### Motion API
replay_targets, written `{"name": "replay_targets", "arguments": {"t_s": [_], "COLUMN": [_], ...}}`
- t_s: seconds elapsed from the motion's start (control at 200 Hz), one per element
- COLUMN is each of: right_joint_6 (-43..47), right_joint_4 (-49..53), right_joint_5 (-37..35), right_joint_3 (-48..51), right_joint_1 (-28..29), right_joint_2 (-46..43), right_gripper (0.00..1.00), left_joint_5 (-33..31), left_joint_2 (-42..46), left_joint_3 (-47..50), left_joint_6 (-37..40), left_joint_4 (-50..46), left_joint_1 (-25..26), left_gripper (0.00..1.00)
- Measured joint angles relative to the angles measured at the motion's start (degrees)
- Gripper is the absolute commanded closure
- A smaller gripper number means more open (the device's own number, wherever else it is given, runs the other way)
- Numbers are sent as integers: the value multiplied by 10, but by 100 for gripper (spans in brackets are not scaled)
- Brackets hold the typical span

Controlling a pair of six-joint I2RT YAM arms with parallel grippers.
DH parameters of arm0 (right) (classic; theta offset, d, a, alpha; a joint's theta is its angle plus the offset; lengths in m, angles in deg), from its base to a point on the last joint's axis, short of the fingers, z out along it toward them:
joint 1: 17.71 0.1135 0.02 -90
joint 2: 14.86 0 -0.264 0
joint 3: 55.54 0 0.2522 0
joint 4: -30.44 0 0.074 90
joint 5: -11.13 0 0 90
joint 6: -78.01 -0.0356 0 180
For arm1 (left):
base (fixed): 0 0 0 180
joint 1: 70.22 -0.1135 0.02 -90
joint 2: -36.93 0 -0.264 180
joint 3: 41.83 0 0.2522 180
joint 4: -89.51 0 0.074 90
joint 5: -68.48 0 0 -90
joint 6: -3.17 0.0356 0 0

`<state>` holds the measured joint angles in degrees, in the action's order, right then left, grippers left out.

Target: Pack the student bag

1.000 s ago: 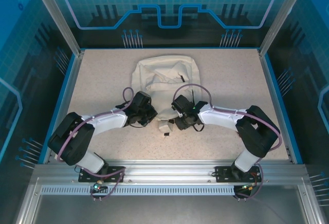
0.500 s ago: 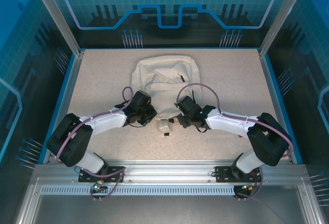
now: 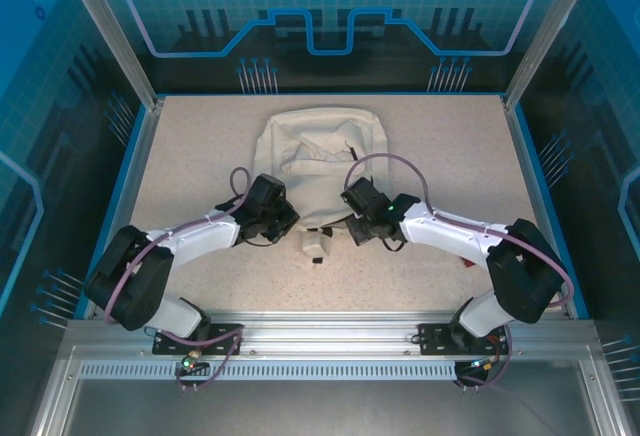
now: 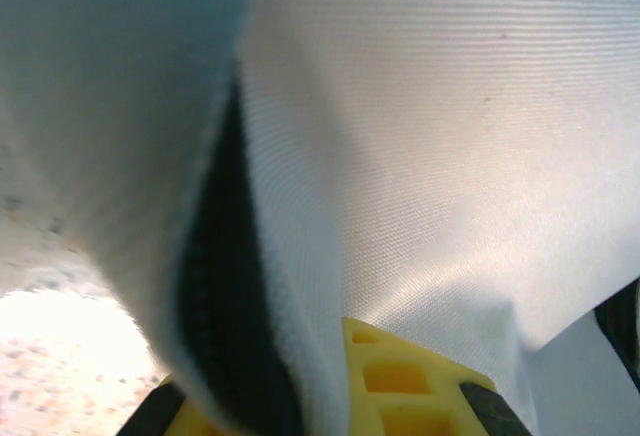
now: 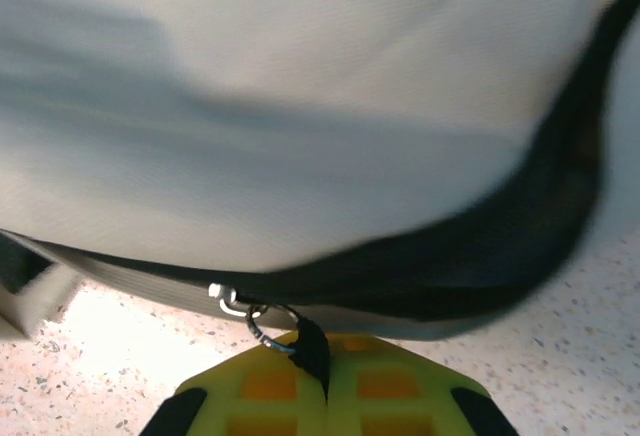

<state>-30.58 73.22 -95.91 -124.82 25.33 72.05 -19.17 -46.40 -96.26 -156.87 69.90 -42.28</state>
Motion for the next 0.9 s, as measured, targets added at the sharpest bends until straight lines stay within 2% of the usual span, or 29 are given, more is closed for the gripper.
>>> {"name": "replay_targets", "arguments": {"t_s": [0.125,0.375,0.515,0.76,0.9], "right_joint_6": [-2,-4,-11,-19,-19], "right_joint_4": [49,102,124,154,174], "right_joint_5": [29,106,118,142,172], "right_joint_3": [-34,-130,-169,-177,-183], "right_joint_1": [-42,-86,-90,-89,-65], "right_joint_2": [13,84,114,116,116], "right_gripper": [100,100,100,100,100], "left_joint_5": [7,51,65,77,78], "left_joint_2": [12,34,35,35,35], "left_joint_3": [21,39,39,39,40], "left_joint_6": [13,45,62,85,94], "left_joint_4": [6,22,24,28,27], "left_joint_1": [-30,-81,-101,-106,-115], "left_gripper": [100,100,100,100,100]}}
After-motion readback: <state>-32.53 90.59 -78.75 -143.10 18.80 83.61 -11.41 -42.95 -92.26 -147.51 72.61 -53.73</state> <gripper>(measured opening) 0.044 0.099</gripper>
